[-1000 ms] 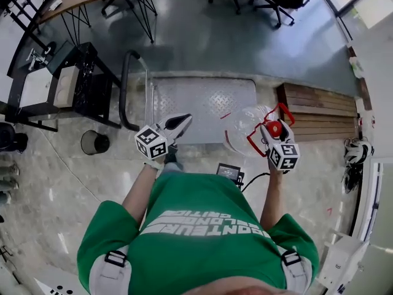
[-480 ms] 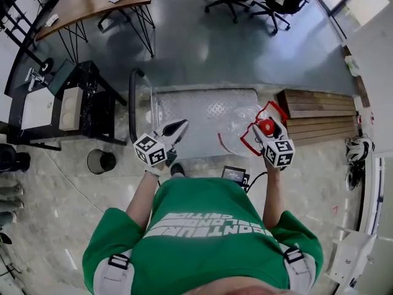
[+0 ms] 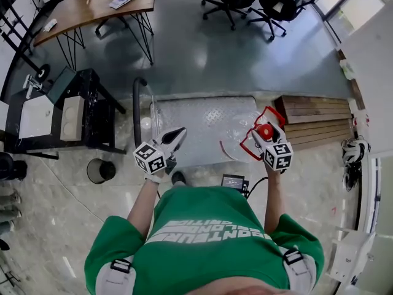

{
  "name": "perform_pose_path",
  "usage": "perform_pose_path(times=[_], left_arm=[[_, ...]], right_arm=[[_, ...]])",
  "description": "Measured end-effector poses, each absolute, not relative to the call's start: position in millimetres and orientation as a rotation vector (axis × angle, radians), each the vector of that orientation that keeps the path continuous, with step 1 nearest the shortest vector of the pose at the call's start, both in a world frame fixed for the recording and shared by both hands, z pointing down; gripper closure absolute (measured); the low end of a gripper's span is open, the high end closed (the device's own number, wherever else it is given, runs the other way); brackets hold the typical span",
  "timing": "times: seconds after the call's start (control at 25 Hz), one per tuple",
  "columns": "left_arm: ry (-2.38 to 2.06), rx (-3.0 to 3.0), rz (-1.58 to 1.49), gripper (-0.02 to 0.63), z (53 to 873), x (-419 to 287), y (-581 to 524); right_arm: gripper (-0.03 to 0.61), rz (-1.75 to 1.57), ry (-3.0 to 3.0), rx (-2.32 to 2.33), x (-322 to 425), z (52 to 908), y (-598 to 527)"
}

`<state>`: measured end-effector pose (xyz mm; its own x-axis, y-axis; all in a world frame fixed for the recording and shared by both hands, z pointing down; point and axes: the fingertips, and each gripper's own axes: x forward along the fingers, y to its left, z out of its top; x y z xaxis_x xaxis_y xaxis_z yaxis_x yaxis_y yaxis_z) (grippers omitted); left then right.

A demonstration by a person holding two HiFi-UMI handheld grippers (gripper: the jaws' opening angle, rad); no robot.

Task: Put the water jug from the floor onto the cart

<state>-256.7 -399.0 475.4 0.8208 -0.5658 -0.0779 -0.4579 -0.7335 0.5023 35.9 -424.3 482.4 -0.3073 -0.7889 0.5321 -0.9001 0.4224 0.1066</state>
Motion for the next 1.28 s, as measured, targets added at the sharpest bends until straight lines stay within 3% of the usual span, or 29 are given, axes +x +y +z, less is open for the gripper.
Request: perform_pose_path(times=[0.76,1.28], left_arm=[[-0.893,2.506,-0.271,0.609,482,-264,-407],[-0.93,2.512,-0.209,0.609,477,-165,-452]], right_arm=[[0.276,0.28,-2.281,1.259,7,502,-471],[0.276,0.217,-2.344,0.994,34,527,-522]])
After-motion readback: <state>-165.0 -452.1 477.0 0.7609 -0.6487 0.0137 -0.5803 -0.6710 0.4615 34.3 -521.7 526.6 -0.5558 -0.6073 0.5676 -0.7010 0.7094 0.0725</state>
